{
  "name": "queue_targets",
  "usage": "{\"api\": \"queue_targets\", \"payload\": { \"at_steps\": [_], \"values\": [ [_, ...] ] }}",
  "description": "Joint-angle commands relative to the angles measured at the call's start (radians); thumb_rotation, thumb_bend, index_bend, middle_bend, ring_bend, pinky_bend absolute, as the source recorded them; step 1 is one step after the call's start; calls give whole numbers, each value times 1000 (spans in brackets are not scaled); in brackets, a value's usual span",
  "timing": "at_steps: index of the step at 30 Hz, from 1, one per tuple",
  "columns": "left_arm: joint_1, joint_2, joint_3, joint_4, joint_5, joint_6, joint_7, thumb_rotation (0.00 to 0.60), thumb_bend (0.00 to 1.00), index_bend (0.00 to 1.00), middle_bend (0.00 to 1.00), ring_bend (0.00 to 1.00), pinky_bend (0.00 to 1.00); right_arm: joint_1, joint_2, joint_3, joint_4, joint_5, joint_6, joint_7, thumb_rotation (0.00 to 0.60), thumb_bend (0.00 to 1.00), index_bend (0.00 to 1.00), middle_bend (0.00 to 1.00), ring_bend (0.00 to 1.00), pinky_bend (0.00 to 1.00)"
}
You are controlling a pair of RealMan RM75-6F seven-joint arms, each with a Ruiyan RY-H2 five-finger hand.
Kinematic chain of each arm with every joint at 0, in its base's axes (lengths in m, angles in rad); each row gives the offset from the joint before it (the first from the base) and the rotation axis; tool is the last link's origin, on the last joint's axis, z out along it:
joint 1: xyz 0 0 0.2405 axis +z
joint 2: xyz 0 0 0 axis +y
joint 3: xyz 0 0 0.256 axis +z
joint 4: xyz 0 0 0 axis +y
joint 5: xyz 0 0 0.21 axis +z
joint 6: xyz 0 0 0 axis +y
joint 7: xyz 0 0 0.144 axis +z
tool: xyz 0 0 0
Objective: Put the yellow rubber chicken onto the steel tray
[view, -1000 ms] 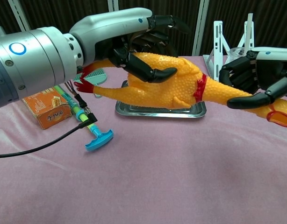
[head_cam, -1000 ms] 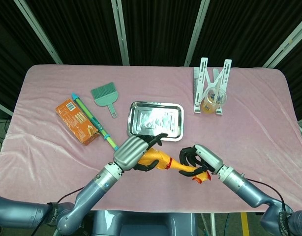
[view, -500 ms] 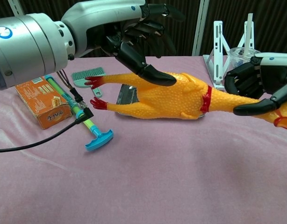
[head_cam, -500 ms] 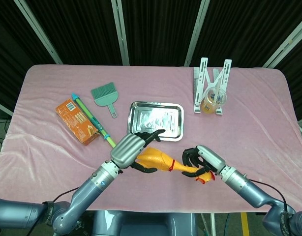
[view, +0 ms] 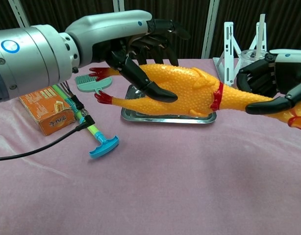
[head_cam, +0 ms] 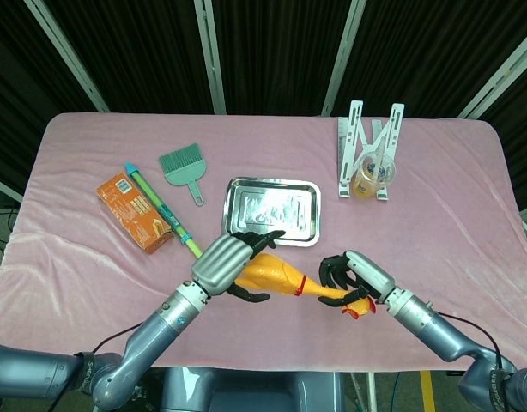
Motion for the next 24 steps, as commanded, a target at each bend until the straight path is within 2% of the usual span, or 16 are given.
{"api": "queue_targets", "payload": {
  "at_steps": [1,6,11,18,24],
  "values": [
    [-9,-17,-1,15,-12,8,16,599,108,124,274,262,369,0,2,-1,-2,-4,4,2,600,477,972,760,790,897],
    [-20,-36,0,27,-28,15,38,600,281,186,313,297,377,-1,4,-2,-9,-9,12,6,600,477,972,760,790,897],
    [-28,-57,-3,35,-32,26,46,600,492,368,496,469,522,-2,7,-1,-15,-13,21,8,600,478,974,760,790,897],
    [-27,-74,0,46,-10,41,38,600,675,590,736,666,703,-7,13,-1,-24,-11,30,10,600,480,974,760,791,897],
    [-18,-83,-1,55,18,60,16,600,745,686,838,744,763,-10,15,-1,-32,-9,33,4,600,484,975,762,791,897]
  ]
}}
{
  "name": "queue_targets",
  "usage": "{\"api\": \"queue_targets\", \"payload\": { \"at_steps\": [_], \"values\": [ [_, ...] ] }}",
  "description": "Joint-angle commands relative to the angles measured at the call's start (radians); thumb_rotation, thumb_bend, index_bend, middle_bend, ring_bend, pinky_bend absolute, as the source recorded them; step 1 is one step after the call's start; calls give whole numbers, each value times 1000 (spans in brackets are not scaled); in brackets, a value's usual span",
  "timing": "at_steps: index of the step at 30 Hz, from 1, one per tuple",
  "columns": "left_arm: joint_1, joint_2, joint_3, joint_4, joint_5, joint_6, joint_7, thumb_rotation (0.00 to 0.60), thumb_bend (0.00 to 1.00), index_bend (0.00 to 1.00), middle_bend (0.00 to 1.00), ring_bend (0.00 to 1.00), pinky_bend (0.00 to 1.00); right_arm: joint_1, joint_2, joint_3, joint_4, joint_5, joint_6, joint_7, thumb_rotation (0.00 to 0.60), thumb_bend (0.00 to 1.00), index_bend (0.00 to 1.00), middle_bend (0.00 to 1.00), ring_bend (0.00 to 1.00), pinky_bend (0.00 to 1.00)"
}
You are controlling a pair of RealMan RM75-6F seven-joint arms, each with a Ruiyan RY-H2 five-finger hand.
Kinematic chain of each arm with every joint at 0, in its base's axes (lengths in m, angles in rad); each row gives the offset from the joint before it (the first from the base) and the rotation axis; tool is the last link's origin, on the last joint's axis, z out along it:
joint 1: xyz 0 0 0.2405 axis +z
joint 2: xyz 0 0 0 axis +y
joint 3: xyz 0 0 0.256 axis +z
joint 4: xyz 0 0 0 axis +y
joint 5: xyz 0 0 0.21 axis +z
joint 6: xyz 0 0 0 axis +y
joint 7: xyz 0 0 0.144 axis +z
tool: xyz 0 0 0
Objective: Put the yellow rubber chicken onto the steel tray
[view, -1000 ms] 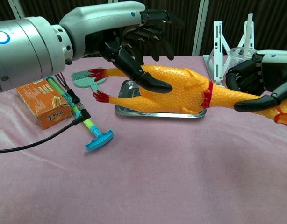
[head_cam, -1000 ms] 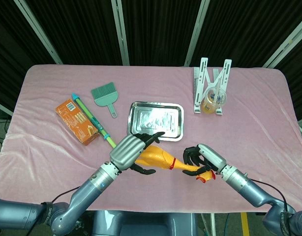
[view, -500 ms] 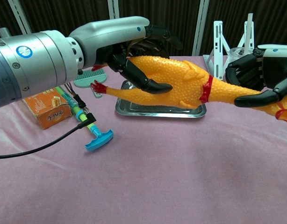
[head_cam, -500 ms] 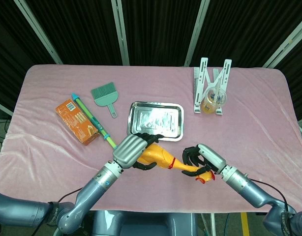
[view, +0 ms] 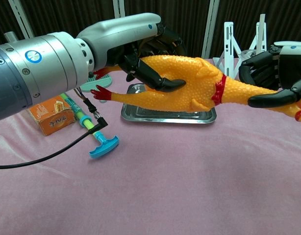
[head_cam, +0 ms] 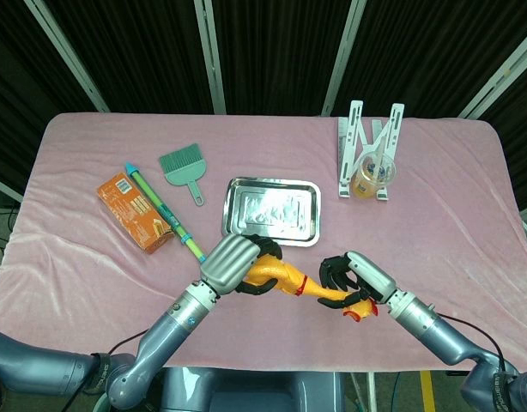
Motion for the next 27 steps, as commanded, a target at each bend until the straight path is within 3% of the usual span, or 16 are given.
{"api": "queue_targets", "payload": {
  "at_steps": [1,4,6,8,11,15,27],
  "values": [
    [3,-1,1,3,6,4,-6,600,747,688,841,746,766,-1,0,0,-2,2,0,-4,600,485,975,762,792,897],
    [6,-1,1,4,11,7,-11,600,628,615,778,690,712,-2,0,2,-5,4,0,-8,600,486,975,762,792,897],
    [9,3,5,3,9,3,-15,600,382,461,633,547,576,-2,-1,2,-5,7,-2,-12,600,487,975,762,792,897],
    [9,16,9,-6,0,-11,-17,600,209,319,508,420,460,-2,-1,3,-5,10,-4,-15,600,488,975,762,792,897],
    [9,29,10,-12,-7,-17,-13,600,76,152,358,284,366,-2,-1,3,-3,13,-7,-18,600,488,975,762,791,897],
    [12,38,5,-20,-16,-18,-22,600,29,53,251,205,317,-3,-3,4,0,17,-11,-19,600,489,975,762,792,897],
    [27,71,3,-44,10,-4,-40,600,26,27,220,191,306,-4,-5,5,13,26,-20,-22,600,491,975,762,792,897]
  ]
}}
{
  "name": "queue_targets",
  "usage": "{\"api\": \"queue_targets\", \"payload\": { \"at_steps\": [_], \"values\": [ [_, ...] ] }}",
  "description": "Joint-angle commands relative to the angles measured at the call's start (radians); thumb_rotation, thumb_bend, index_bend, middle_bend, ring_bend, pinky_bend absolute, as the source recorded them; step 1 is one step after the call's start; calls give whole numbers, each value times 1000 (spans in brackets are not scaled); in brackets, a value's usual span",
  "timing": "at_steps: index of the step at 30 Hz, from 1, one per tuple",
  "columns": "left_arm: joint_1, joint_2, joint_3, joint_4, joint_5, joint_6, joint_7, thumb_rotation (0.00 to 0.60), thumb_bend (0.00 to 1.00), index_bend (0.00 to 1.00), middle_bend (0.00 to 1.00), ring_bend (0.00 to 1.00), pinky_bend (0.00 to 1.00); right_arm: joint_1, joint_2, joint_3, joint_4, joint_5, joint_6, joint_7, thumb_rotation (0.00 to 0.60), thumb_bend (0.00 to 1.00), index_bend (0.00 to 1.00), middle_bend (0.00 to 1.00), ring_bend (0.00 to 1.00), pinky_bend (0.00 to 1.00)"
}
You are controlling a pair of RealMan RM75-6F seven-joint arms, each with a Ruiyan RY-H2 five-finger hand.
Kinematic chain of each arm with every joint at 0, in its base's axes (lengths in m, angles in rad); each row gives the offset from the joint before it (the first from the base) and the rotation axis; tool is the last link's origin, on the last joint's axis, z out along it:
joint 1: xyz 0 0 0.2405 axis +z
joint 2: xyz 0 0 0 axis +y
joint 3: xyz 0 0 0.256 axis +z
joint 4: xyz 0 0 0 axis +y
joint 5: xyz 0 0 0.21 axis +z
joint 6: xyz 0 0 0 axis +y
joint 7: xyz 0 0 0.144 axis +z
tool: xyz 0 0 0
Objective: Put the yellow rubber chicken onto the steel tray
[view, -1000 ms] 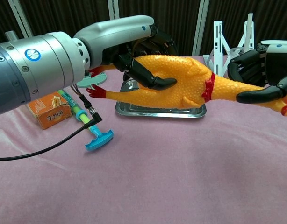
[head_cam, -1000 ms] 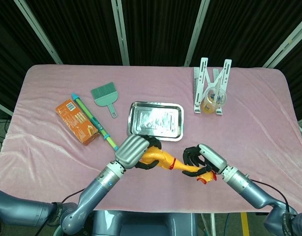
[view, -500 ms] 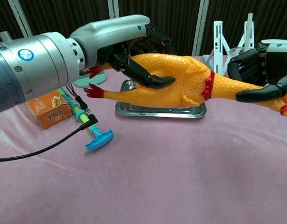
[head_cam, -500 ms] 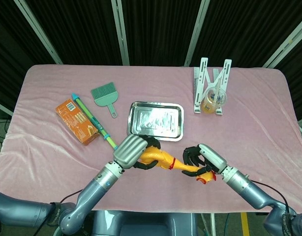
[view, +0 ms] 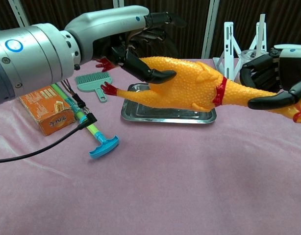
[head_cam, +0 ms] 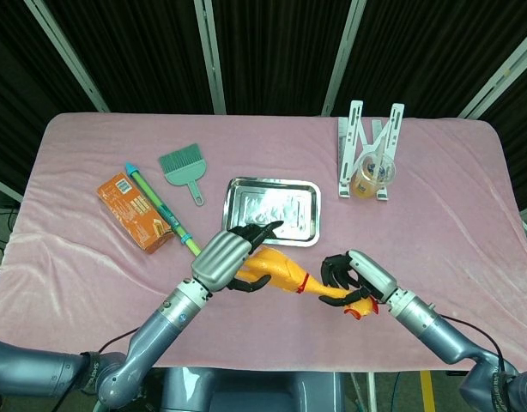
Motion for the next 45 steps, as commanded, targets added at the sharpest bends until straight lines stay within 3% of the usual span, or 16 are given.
{"api": "queue_targets", "payload": {
  "at_steps": [1,14,27,36,45],
  "values": [
    [8,14,5,-11,13,10,1,600,26,27,218,191,304,-1,-1,1,4,5,-2,-1,600,490,975,762,791,897],
    [159,205,104,-135,258,138,-101,600,26,27,218,191,298,13,-26,42,91,82,-54,28,600,501,975,762,792,897],
    [322,352,219,-115,504,282,-267,600,26,58,221,191,298,118,-146,133,259,178,-216,58,600,501,975,762,792,897],
    [387,390,238,-73,517,308,-331,600,25,70,222,191,298,232,-312,191,455,235,-373,29,600,501,975,762,791,897],
    [400,388,226,-62,490,283,-338,600,26,63,219,191,297,273,-388,209,581,260,-435,30,600,501,975,762,791,897]
  ]
}}
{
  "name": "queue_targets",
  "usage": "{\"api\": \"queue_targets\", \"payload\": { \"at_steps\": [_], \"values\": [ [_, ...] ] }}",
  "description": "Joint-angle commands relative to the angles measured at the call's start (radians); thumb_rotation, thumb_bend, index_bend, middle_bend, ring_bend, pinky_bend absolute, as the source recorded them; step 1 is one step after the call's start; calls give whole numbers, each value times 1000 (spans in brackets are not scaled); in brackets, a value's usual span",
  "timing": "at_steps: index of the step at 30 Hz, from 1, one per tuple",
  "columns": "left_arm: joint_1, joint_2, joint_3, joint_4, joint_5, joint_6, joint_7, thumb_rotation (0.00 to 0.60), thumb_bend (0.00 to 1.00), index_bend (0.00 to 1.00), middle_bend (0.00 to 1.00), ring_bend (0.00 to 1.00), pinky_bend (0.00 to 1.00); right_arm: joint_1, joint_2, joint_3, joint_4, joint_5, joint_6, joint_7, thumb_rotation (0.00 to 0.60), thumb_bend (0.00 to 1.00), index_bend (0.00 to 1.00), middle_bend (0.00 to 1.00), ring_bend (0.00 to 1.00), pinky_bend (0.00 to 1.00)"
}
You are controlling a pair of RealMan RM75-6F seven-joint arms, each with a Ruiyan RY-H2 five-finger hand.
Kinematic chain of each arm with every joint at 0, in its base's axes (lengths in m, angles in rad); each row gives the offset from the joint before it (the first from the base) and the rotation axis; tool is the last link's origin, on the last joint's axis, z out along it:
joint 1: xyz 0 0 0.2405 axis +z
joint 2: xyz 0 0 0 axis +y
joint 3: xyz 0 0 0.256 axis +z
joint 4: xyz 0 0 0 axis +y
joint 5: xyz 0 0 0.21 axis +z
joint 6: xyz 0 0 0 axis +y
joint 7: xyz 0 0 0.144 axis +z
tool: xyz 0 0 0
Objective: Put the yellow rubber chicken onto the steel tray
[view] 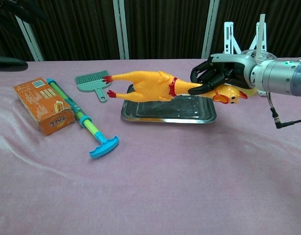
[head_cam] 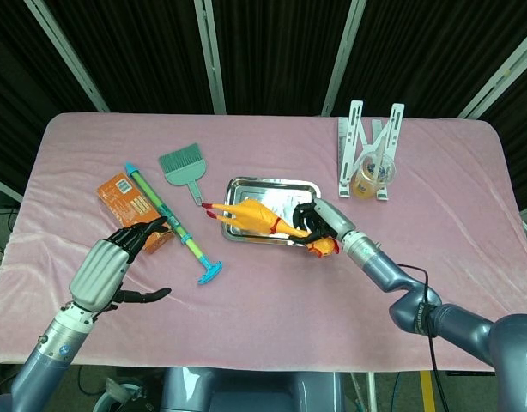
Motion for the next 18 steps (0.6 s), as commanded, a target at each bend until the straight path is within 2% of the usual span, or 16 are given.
{"api": "queue_targets", "payload": {
  "at_steps": [1,4,14,16,18],
  "values": [
    [5,-4,-7,5,-14,-11,-2,600,26,62,218,191,297,23,-39,15,70,16,-32,4,600,502,975,762,791,897],
    [8,-8,-11,12,-31,-27,-3,600,26,55,216,191,298,34,-59,22,132,28,-55,0,600,501,975,762,792,897],
    [17,-11,-22,13,-39,-45,3,600,25,47,209,191,297,49,-97,15,234,27,-97,-6,600,502,974,762,780,888],
    [19,-12,-25,13,-42,-50,4,600,25,42,205,190,297,49,-104,10,248,24,-100,-11,600,502,932,757,733,844],
    [19,-12,-28,13,-45,-53,6,600,26,36,197,177,297,48,-108,6,256,22,-102,-17,600,491,829,721,671,782]
  ]
}}
